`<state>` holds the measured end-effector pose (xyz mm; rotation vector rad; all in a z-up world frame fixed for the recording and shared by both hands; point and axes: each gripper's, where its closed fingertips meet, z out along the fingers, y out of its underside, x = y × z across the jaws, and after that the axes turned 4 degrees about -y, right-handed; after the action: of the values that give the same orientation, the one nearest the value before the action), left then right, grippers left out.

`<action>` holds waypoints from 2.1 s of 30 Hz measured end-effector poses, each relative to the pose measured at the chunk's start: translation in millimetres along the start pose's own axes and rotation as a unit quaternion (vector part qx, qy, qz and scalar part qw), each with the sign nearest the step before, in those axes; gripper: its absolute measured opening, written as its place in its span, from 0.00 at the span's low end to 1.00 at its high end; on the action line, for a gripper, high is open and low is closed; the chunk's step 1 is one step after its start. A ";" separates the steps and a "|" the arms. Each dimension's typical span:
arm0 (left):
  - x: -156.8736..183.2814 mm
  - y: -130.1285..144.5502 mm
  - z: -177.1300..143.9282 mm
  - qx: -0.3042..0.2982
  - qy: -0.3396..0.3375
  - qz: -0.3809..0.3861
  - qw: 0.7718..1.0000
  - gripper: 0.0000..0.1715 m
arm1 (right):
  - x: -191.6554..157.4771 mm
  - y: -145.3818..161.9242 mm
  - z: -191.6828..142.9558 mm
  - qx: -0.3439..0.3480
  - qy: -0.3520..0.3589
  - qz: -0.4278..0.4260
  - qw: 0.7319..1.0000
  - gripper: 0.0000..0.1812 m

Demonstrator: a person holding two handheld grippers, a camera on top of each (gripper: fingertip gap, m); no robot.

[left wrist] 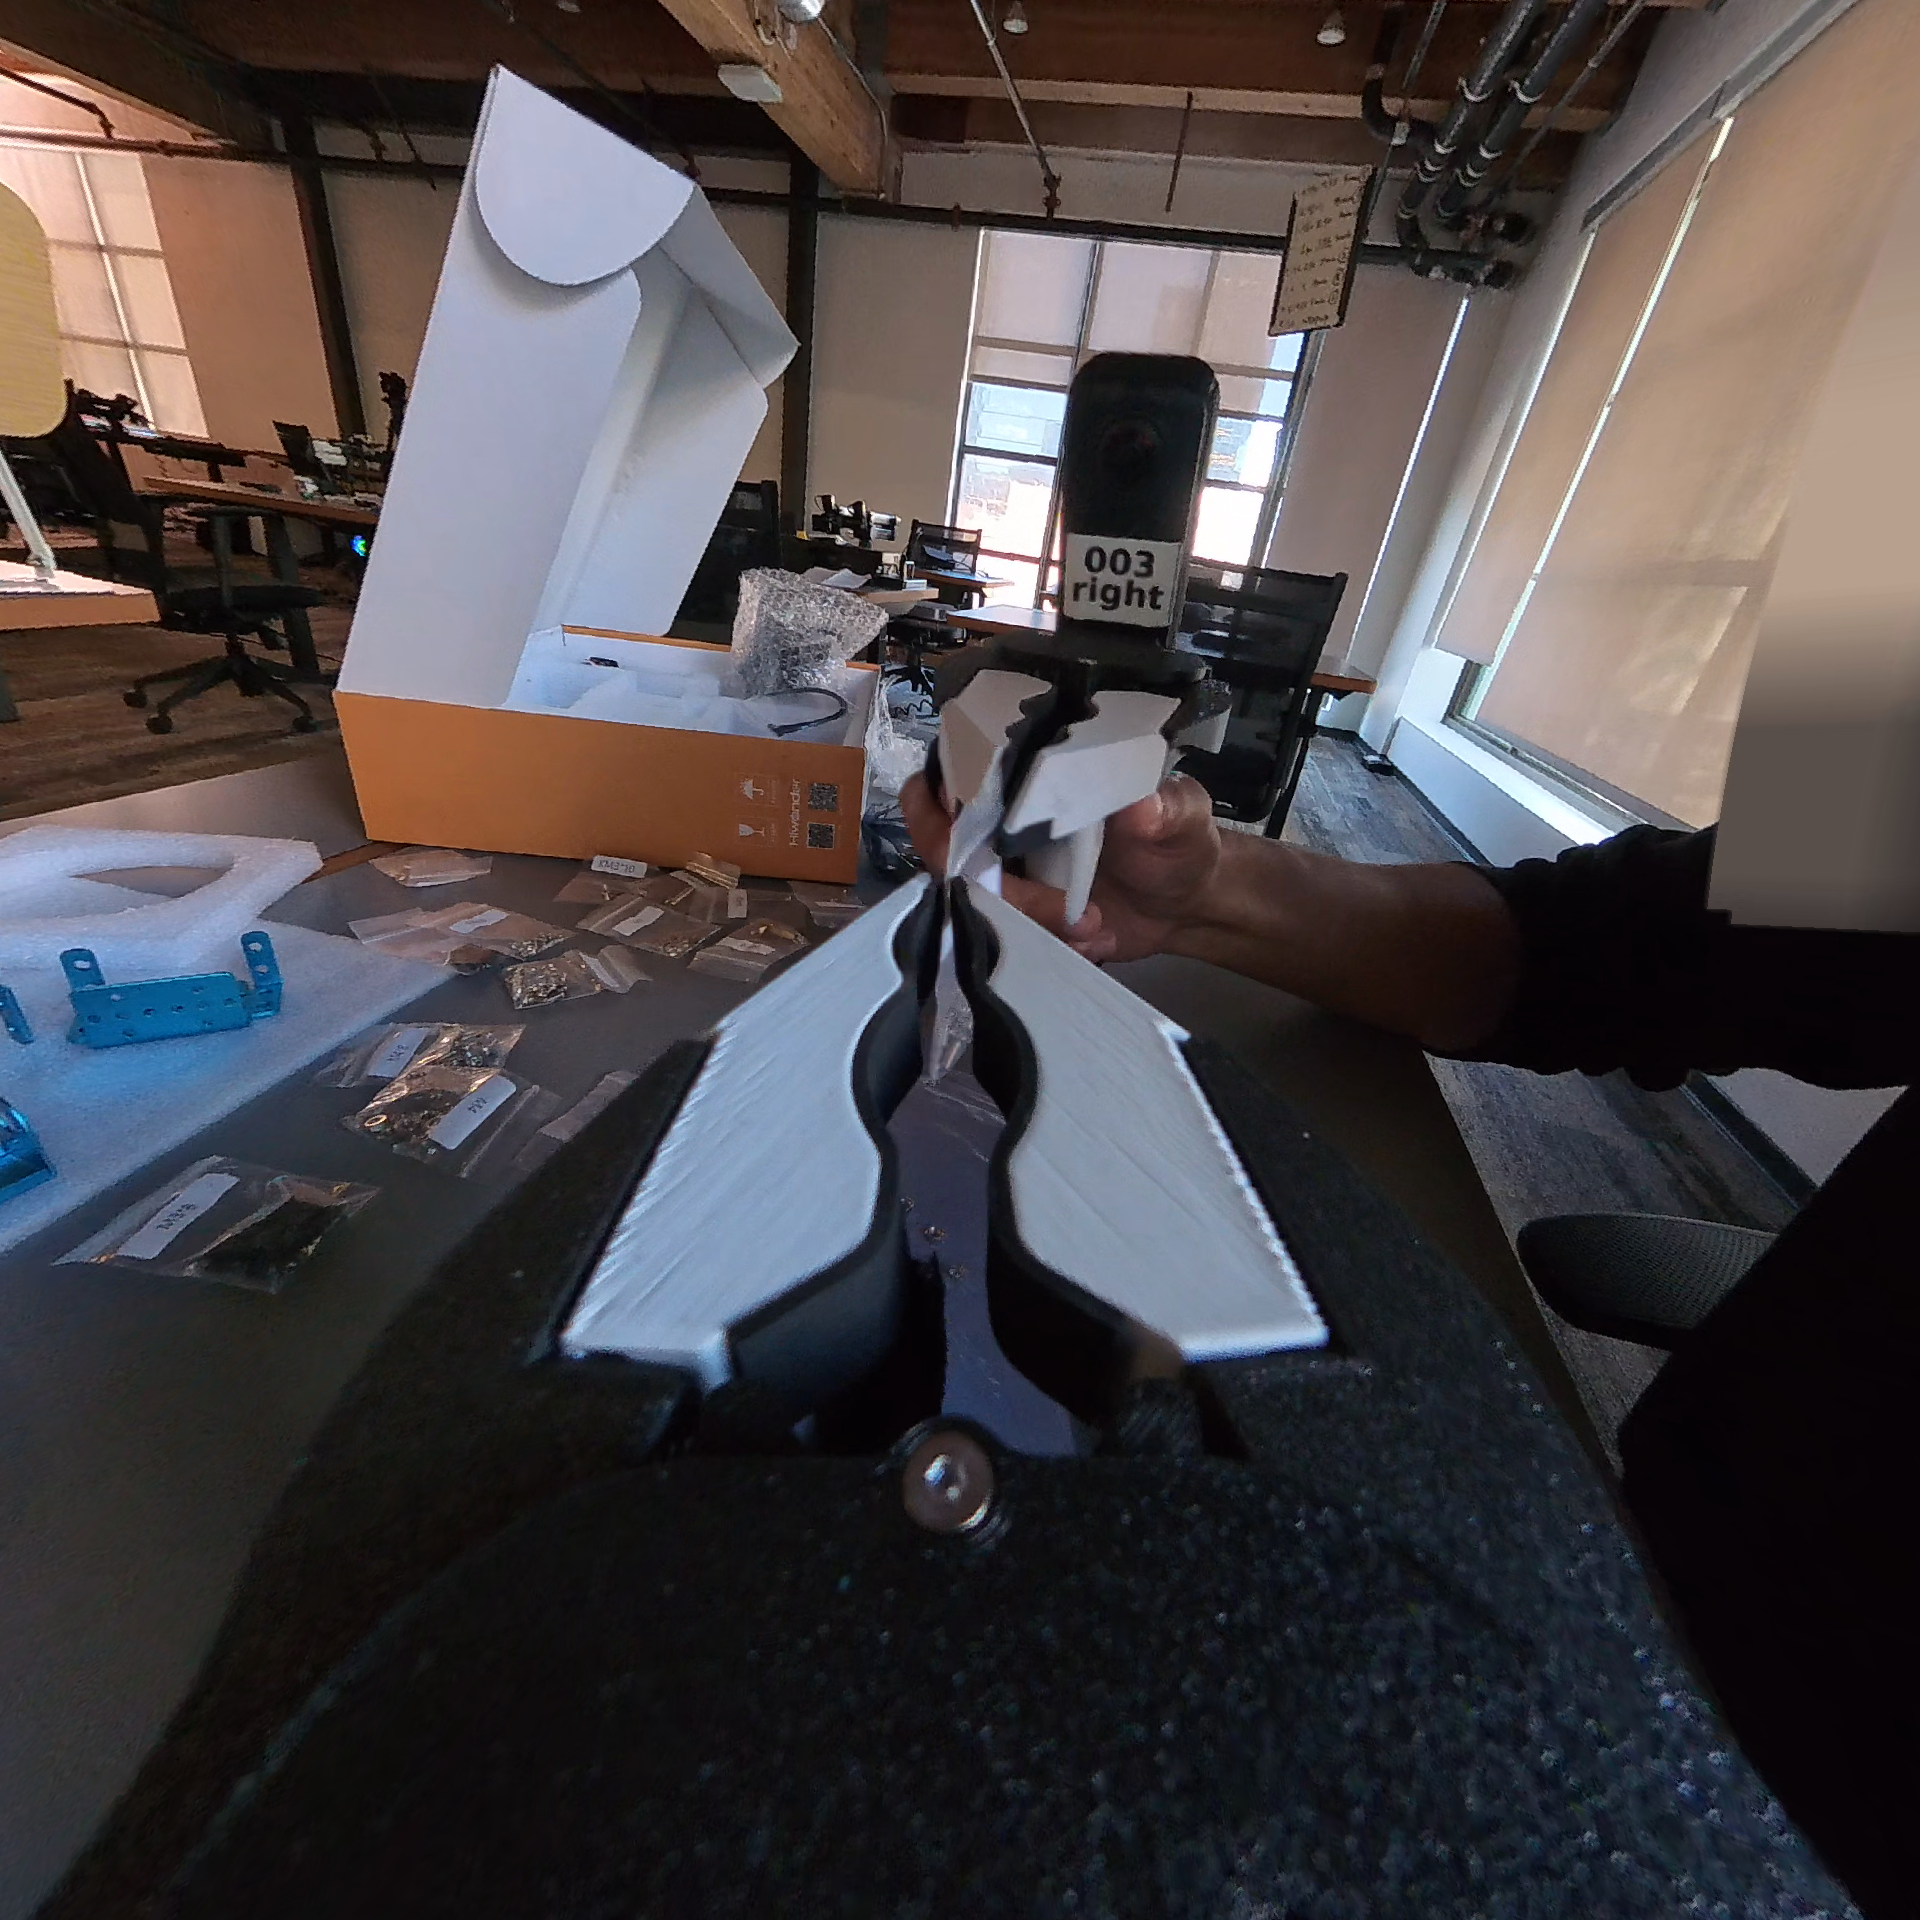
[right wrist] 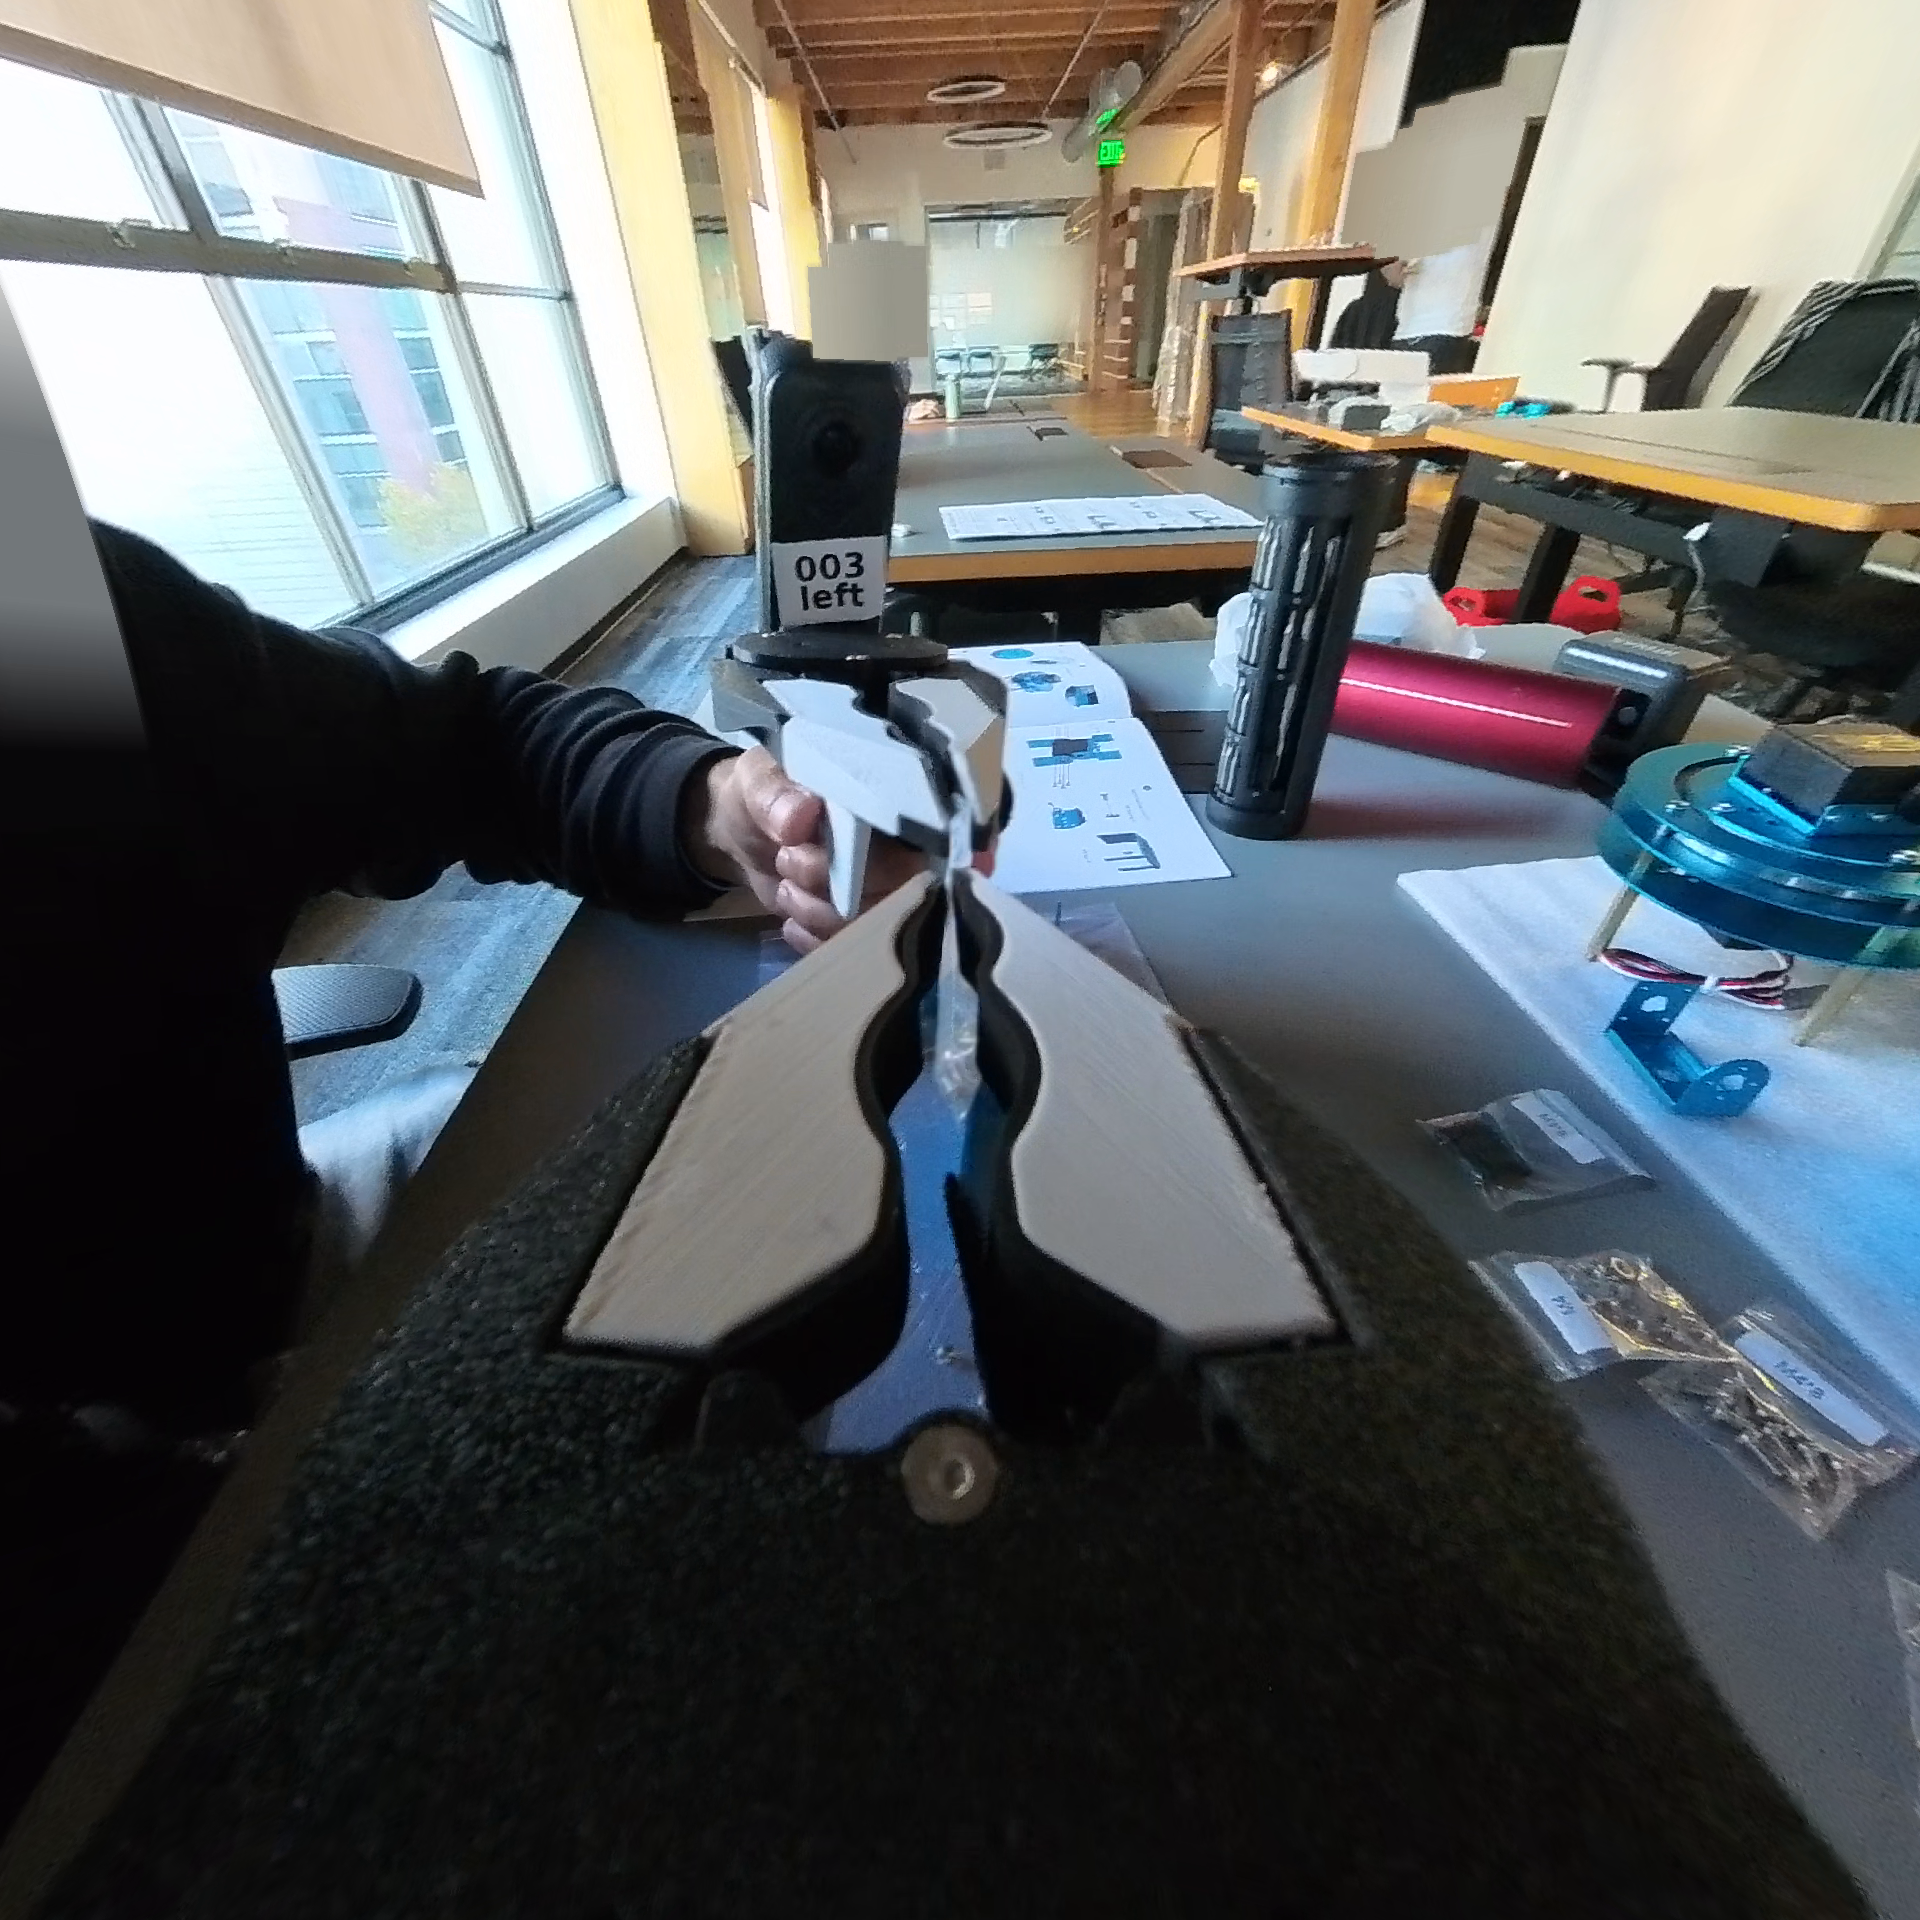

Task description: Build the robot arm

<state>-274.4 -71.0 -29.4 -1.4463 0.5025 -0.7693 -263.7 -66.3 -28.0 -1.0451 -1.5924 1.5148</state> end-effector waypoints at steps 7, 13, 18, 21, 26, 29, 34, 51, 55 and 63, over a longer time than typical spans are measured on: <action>5.3 4.2 2.1 -0.009 0.007 0.009 1.000 0.00 | -1.5 -0.1 2.9 0.006 0.009 -0.015 1.000 0.00; 6.2 3.8 0.9 -0.007 0.016 0.005 1.000 0.00 | -4.8 2.0 5.0 0.002 -0.011 0.001 1.000 0.00; 10.8 5.3 1.0 -0.010 0.025 0.014 1.000 0.00 | -7.3 1.1 5.8 0.000 -0.006 -0.016 1.000 0.00; 9.1 7.3 1.8 -0.015 0.021 0.015 1.000 0.00 | -4.8 2.5 5.2 -0.005 -0.002 -0.011 1.000 0.00; 3.5 17.5 4.7 -0.045 -0.012 0.068 0.997 0.00 | -4.3 -1.5 -0.6 -0.009 -0.001 -0.020 1.000 0.07; 7.6 23.7 6.7 -0.060 -0.013 0.096 0.993 0.00 | -0.9 0.4 -2.7 -0.024 0.014 -0.038 0.999 0.08; 13.4 27.9 7.8 -0.069 -0.005 0.106 0.992 0.00 | -1.3 16.8 3.2 -0.068 0.014 -0.048 0.996 0.08; 17.1 39.6 10.1 -0.101 0.007 0.078 0.992 0.00 | 42.3 68.4 -197.2 -0.314 0.234 -0.012 0.920 0.19; 26.0 42.3 12.0 -0.108 0.016 0.097 0.989 0.00 | 26.4 116.6 -229.5 -0.334 0.209 0.082 0.915 0.17; 30.1 41.4 11.9 -0.108 0.013 0.124 0.986 0.00 | 41.1 154.0 -251.4 -0.571 0.179 0.076 0.798 0.17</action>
<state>-238.9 -86.6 -64.9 -1.5380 0.7890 -0.5489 -42.6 79.6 -163.6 -1.9678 -2.1441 0.2049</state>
